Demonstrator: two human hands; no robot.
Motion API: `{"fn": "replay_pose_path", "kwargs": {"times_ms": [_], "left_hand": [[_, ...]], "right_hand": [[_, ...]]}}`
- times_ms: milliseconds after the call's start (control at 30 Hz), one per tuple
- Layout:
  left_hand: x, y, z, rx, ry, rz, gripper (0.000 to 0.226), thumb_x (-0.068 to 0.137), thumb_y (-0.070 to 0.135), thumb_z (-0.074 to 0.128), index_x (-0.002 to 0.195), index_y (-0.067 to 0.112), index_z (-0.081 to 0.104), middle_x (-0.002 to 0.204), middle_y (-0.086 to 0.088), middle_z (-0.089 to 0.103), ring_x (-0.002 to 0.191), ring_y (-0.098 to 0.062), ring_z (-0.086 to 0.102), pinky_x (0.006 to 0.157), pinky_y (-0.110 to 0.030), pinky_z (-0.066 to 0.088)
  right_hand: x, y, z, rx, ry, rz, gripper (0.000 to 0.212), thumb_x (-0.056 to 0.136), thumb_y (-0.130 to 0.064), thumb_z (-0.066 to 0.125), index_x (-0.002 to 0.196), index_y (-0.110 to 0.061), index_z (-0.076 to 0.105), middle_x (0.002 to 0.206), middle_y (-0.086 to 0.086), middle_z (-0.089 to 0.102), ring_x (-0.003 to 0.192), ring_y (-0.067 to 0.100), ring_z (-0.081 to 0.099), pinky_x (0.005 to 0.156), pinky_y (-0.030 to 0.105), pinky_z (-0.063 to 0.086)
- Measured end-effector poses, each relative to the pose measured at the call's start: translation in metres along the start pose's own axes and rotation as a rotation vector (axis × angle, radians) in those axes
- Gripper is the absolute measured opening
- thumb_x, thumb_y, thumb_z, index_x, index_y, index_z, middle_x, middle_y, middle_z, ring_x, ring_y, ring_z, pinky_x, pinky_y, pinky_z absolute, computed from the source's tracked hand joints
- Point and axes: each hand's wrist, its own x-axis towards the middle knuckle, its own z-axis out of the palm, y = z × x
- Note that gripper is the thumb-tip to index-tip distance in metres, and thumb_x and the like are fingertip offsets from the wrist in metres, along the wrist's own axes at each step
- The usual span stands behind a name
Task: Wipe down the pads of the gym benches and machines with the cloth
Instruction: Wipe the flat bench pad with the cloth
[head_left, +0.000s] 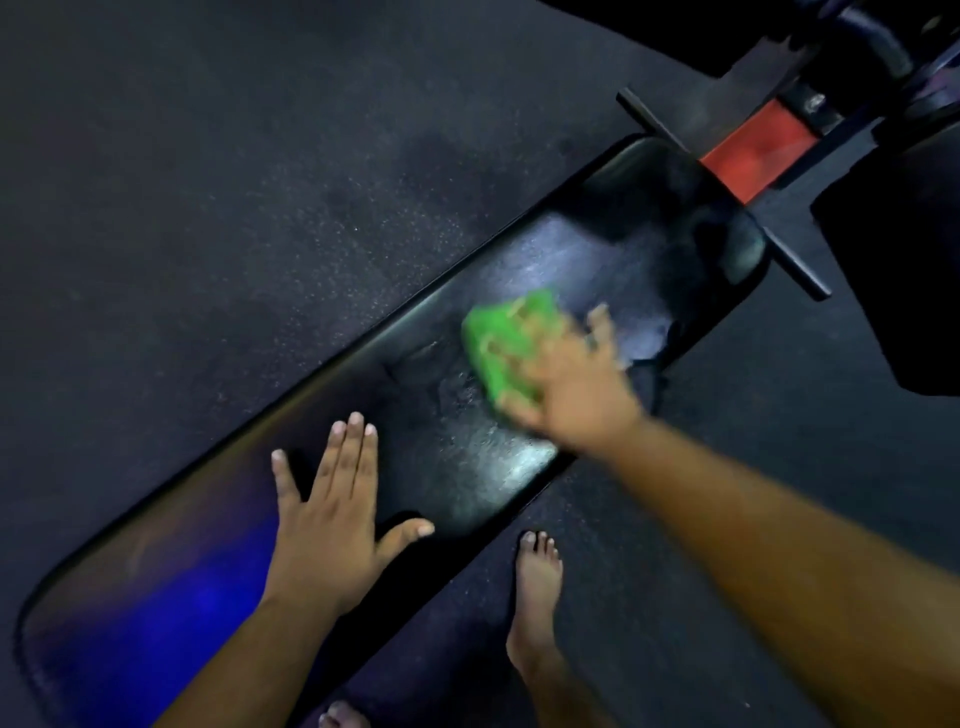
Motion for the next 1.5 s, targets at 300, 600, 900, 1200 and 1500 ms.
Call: {"fn": "replay_pose_path", "kwargs": {"times_ms": [300, 600, 900, 1200, 1500], "left_hand": [[-0.045, -0.038, 0.01, -0.042, -0.001, -0.1, 0.111, 0.087, 0.087, 0.014, 0.16, 0.004, 0.016, 0.17, -0.008, 0.006, 0.157, -0.022, 0.005, 0.118, -0.072, 0.002], [-0.098, -0.083, 0.017, -0.021, -0.012, -0.126, 0.111, 0.086, 0.088, 0.015, 0.16, 0.004, 0.015, 0.17, -0.008, 0.005, 0.157, -0.021, 0.004, 0.118, -0.07, 0.001], [-0.143, -0.105, 0.03, -0.028, -0.041, -0.073, 0.111, 0.087, 0.087, 0.015, 0.159, 0.002, 0.02, 0.17, -0.009, 0.008, 0.157, -0.023, 0.01, 0.116, -0.073, 0.008], [-0.173, -0.12, 0.043, -0.047, -0.039, -0.04, 0.112, 0.087, 0.088, 0.01, 0.16, 0.003, 0.016, 0.17, -0.008, 0.003, 0.157, -0.022, 0.005, 0.117, -0.073, 0.007], [-0.179, -0.149, 0.056, -0.036, 0.04, -0.065, 0.111, 0.087, 0.088, 0.012, 0.16, 0.004, 0.009, 0.17, -0.009, -0.001, 0.157, -0.022, 0.001, 0.117, -0.073, 0.004]], "right_hand": [[0.037, -0.158, -0.006, 0.116, 0.028, 0.132, 0.059, 0.099, -0.057, 0.037, 0.153, -0.036, 0.04, 0.17, 0.005, 0.013, 0.148, 0.043, 0.026, 0.117, 0.06, 0.018], [0.046, -0.103, -0.013, 0.09, -0.015, 0.383, 0.066, 0.094, -0.072, 0.034, 0.155, -0.048, 0.026, 0.171, 0.003, 0.007, 0.149, 0.04, 0.025, 0.106, 0.069, 0.028], [-0.079, -0.209, 0.012, -0.017, 0.006, -0.269, 0.064, 0.091, -0.073, 0.038, 0.149, -0.047, 0.043, 0.168, -0.003, 0.025, 0.141, 0.034, 0.044, 0.102, 0.06, 0.036], [-0.09, -0.29, 0.017, 0.129, 0.02, 0.452, 0.067, 0.096, -0.068, 0.032, 0.156, -0.037, 0.034, 0.168, 0.008, 0.019, 0.137, 0.043, 0.034, 0.105, 0.065, 0.033], [0.018, -0.245, -0.003, 0.208, -0.02, 0.466, 0.076, 0.091, -0.08, 0.032, 0.158, -0.047, 0.018, 0.171, -0.001, 0.001, 0.153, 0.041, 0.01, 0.115, 0.072, 0.008]]}}
